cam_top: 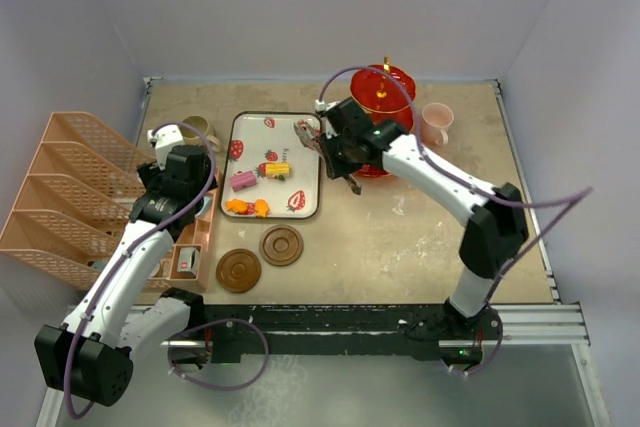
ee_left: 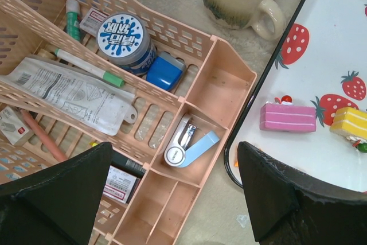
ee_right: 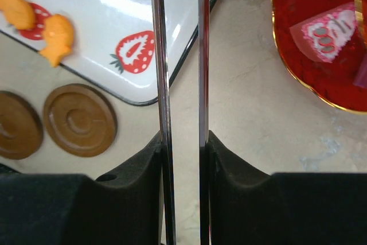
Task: Serve the afternoon tea
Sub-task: Pick up the desert from the tray.
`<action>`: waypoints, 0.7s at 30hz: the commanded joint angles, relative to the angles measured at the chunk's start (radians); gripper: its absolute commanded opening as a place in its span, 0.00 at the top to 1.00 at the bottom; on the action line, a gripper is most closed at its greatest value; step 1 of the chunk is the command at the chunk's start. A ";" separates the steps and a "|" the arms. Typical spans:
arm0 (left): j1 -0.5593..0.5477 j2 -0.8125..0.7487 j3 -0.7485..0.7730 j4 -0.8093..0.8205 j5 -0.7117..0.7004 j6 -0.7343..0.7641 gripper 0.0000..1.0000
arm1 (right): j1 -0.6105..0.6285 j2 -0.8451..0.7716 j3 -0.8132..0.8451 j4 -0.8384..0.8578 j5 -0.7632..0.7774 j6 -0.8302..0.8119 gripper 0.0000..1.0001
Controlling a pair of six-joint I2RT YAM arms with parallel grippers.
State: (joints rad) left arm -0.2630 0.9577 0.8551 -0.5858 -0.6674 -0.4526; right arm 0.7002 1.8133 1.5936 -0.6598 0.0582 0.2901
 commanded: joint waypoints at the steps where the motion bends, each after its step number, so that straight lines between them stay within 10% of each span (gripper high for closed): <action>1: -0.001 -0.004 0.021 0.026 0.014 0.003 0.13 | 0.005 -0.221 -0.056 -0.019 0.008 0.071 0.72; 21: -0.001 -0.002 0.021 0.026 0.048 0.004 0.14 | -0.014 -0.676 -0.313 -0.256 0.189 0.375 0.71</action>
State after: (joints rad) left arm -0.2630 0.9577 0.8551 -0.5858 -0.6281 -0.4522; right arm 0.6991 1.1595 1.2713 -0.8627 0.1505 0.5911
